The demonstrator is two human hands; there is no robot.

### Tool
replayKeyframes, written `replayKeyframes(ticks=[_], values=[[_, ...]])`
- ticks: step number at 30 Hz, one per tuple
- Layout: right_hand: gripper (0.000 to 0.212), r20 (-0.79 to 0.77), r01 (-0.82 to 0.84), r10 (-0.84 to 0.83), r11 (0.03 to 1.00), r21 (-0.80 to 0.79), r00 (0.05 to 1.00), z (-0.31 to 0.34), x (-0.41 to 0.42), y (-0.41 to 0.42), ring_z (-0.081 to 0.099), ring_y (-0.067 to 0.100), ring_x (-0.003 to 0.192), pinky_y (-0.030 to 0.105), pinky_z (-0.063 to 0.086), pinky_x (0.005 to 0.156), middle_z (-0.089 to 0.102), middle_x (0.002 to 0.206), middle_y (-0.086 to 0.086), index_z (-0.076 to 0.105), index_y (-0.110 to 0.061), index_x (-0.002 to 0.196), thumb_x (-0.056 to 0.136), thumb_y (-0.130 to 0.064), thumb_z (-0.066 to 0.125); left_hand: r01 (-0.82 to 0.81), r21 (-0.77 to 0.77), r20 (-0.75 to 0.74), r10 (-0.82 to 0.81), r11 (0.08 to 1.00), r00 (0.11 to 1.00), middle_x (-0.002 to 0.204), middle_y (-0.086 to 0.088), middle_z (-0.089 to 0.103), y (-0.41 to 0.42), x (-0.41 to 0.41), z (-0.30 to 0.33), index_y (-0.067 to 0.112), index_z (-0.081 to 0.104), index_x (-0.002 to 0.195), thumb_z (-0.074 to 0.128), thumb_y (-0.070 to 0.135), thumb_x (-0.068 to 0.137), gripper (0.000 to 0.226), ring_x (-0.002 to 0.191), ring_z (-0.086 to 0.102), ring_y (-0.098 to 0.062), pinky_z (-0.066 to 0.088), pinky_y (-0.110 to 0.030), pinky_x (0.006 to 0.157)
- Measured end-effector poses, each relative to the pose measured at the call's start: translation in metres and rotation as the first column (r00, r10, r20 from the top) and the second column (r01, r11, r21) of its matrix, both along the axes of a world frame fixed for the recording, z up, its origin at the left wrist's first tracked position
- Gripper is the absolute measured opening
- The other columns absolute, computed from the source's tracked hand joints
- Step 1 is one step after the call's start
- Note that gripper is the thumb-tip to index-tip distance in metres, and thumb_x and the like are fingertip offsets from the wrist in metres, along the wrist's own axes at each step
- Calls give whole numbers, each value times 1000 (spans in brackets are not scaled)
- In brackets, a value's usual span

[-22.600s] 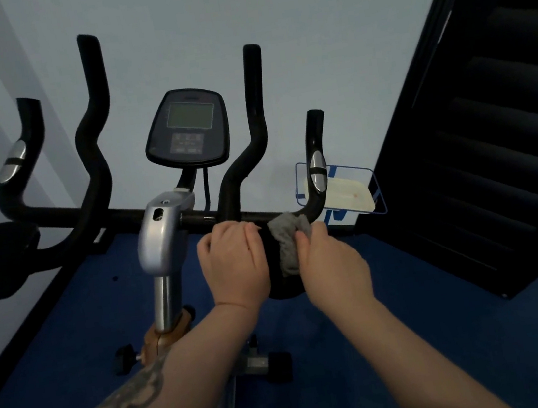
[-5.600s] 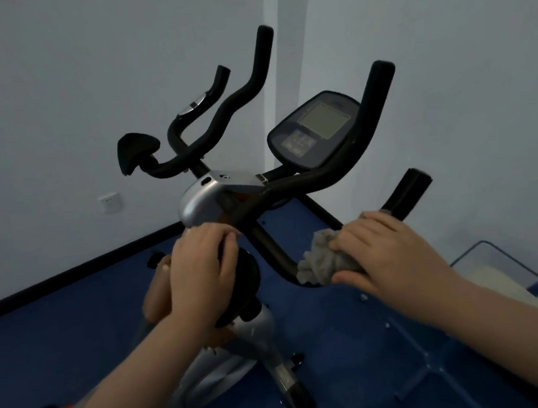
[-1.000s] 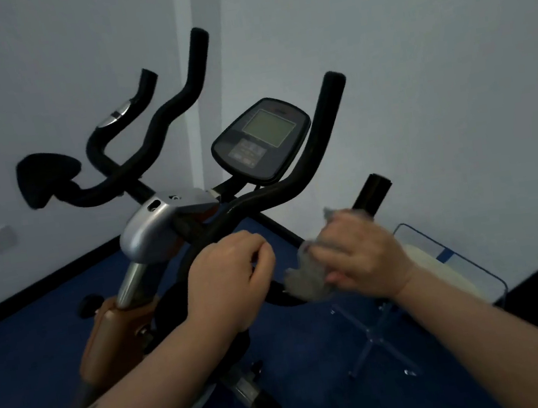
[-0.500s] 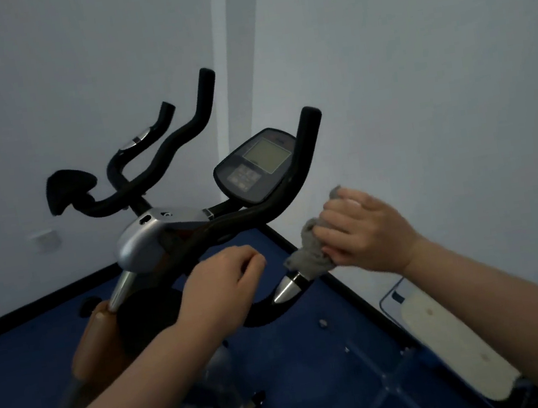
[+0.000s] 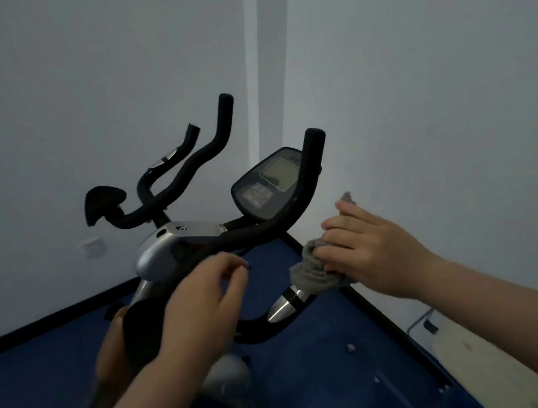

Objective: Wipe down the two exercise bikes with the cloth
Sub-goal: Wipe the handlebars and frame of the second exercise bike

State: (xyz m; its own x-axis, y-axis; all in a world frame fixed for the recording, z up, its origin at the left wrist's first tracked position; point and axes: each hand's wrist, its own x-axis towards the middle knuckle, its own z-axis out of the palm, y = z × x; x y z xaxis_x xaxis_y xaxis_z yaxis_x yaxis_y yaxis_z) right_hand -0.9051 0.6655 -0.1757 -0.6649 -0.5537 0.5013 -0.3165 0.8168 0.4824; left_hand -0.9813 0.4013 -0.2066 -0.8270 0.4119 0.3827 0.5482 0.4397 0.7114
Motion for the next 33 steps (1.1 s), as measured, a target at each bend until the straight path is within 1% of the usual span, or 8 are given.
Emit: replayKeyframes(ticks=[4, 7, 10, 14, 17, 21, 29, 33], values=[[18, 26, 49, -44, 964, -261, 999, -31, 1, -53, 62, 21, 78, 43, 44, 102, 67, 82, 2, 73, -13, 89, 93, -23, 58, -129, -67, -69, 125, 989, 990, 79, 19, 61, -25, -32, 0, 34, 64, 98, 53, 30, 95, 12, 69, 56, 3, 40, -20, 56], [24, 202, 77, -3, 930, -359, 979, -53, -3, -106, 61, 19, 70, 35, 52, 77, 67, 79, -2, 72, -18, 89, 94, -29, 52, -104, -153, -176, 76, 983, 981, 91, 11, 66, -41, -43, -23, 23, 68, 98, 52, 20, 94, 17, 82, 59, -5, 47, -29, 78], [27, 369, 151, -39, 948, -281, 929, -36, -7, -113, 61, 16, 66, 29, 50, 66, 65, 73, -6, 70, -22, 88, 92, -39, 50, -165, -126, -249, 129, 978, 960, 102, 6, 65, -50, -46, -39, 19, 68, 101, 50, 18, 90, 21, 97, 59, -18, 43, -38, 90], [41, 443, 257, -166, 954, -152, 881, -19, 6, -98, 63, 11, 79, 36, 49, 95, 67, 83, -10, 71, -26, 99, 90, -51, 39, -223, -33, -248, 208, 974, 946, 112, 4, 63, -53, -50, -48, 17, 67, 102, 53, 13, 92, 18, 102, 56, -17, 46, -40, 88], [28, 492, 280, -218, 958, -57, 843, -24, -4, -132, 60, 17, 67, 33, 50, 69, 61, 74, -3, 65, -20, 84, 88, -45, 55, -262, 22, -191, 261, 965, 946, 112, 5, 61, -55, -51, -50, 16, 67, 100, 55, 9, 93, 15, 101, 54, -13, 47, -40, 87], [33, 623, 369, -374, 918, 144, 687, -36, -47, -174, 52, 31, 93, 38, 32, 63, 46, 108, 15, 43, -10, 126, 94, -13, 49, -271, 33, -192, 272, 962, 943, 111, 8, 61, -57, -52, -52, 19, 66, 98, 57, 9, 91, 15, 98, 52, -9, 46, -35, 84], [24, 690, 453, -388, 886, 98, 610, -42, -35, -171, 30, 16, 59, 32, 20, 48, 45, 91, 3, 39, -13, 120, 104, -30, 30, -223, 14, -199, 221, 975, 955, 108, 13, 62, -59, -53, -54, 25, 64, 96, 57, 9, 88, 20, 94, 47, -2, 39, -28, 79], [19, 713, 561, -413, 827, 33, 566, -41, -66, -185, 52, 27, 73, 31, 28, 49, 46, 100, 8, 39, -15, 120, 102, -21, 42, -201, 14, -215, 199, 979, 956, 108, 11, 63, -59, -58, -54, 23, 65, 94, 58, 7, 86, 19, 90, 49, -3, 36, -22, 76]])
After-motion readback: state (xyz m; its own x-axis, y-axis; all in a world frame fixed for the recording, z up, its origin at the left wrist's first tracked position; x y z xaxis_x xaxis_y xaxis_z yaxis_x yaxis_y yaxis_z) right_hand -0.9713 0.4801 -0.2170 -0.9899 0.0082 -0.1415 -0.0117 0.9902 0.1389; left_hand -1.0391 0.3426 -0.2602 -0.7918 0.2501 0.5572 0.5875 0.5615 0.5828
